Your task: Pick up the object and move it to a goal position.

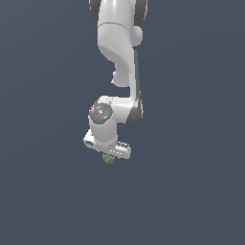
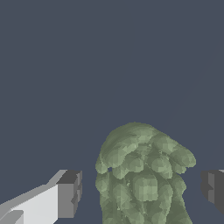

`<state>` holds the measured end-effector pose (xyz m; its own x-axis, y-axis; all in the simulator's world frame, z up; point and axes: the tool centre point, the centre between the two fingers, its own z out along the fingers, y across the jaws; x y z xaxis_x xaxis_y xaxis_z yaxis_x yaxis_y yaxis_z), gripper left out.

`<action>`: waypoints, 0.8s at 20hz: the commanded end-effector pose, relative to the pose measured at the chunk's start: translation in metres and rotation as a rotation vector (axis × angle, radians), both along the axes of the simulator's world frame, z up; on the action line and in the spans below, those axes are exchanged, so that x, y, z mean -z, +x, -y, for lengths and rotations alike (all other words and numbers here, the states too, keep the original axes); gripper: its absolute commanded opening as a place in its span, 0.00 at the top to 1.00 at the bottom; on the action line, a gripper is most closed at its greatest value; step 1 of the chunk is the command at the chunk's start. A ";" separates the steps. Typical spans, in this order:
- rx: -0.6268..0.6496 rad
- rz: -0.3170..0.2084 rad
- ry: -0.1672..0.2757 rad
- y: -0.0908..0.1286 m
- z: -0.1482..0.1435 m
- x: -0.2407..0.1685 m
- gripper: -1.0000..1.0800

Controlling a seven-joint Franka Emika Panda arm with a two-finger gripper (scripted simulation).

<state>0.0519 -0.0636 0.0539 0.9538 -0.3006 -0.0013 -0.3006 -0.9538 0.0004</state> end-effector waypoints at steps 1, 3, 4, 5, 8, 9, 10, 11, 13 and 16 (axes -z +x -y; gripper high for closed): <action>0.001 0.001 0.000 0.000 0.000 0.008 0.04; 0.001 0.001 0.000 0.001 0.000 0.010 0.04; 0.001 0.001 0.000 0.002 0.000 0.010 0.04; 0.001 0.001 0.000 0.002 0.000 0.010 0.04; 0.001 0.001 0.000 0.002 0.000 0.010 1.00; 0.001 0.001 0.000 0.002 0.000 0.010 1.00; 0.001 0.001 0.000 0.002 0.000 0.010 1.00; 0.001 0.001 0.000 0.002 0.000 0.010 1.00; 0.001 0.001 0.000 0.002 0.000 0.010 1.00; 0.001 0.001 0.000 0.002 0.000 0.010 1.00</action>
